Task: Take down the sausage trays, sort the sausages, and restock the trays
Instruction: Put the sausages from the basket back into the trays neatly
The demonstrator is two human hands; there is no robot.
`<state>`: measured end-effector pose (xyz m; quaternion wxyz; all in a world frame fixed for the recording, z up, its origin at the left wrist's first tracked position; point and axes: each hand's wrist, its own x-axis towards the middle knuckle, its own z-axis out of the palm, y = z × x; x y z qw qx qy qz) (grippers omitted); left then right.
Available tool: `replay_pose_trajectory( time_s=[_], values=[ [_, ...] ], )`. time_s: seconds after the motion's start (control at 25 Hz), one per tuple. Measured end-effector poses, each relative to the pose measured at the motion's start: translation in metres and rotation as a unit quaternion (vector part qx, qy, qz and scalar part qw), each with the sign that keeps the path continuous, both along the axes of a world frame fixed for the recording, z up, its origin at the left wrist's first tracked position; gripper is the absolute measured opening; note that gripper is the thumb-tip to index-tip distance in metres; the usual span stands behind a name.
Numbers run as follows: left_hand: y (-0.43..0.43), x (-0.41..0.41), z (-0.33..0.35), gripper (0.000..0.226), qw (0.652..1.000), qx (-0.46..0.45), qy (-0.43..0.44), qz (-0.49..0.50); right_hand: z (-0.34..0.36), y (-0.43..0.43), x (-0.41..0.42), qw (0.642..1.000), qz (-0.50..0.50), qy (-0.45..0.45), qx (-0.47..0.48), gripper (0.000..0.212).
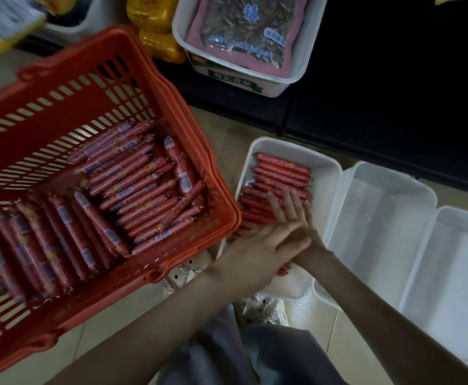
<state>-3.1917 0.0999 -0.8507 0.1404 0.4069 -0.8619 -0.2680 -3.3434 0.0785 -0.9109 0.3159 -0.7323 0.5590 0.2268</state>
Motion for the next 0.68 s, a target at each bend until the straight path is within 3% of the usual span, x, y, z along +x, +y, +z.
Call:
replay_pose_trajectory(
  time_s=[0.08,0.12,0.2,0.28,0.4,0.48,0.6,0.68],
  values=[
    [-0.007,0.028,0.05,0.052,0.993,-0.005,0.098,0.07,0.039,-0.018,0.018,0.984,-0.118,-0.114,-0.076,0.086],
    [-0.012,0.047,0.065,0.046,0.984,-0.016,0.118,0.132,0.061,-0.028,0.029,0.963,-0.15,-0.172,-0.14,0.079],
    [-0.022,0.092,0.066,0.034,0.953,-0.019,0.086,0.291,0.099,-0.043,0.057,0.919,-0.113,-0.257,-0.277,0.061],
    [-0.039,0.132,0.033,0.023,0.923,0.051,-0.01,0.382,0.126,-0.056,0.094,0.894,-0.036,-0.303,-0.328,0.054],
    [-0.052,0.16,-0.021,0.052,0.893,0.267,-0.203,0.301,0.126,-0.073,0.154,0.907,0.06,-0.303,-0.286,0.065],
    [-0.05,0.162,-0.047,0.059,0.882,0.33,-0.277,0.192,0.11,-0.082,0.187,0.938,0.103,-0.249,-0.219,0.081],
    [-0.038,0.173,-0.062,0.03,0.895,0.277,-0.315,0.149,0.074,-0.088,0.215,0.974,0.162,-0.129,-0.096,0.096],
    [-0.034,0.192,-0.057,0.032,0.885,0.211,-0.381,0.166,0.051,-0.088,0.23,0.971,0.225,-0.056,-0.053,0.1]
  ],
)
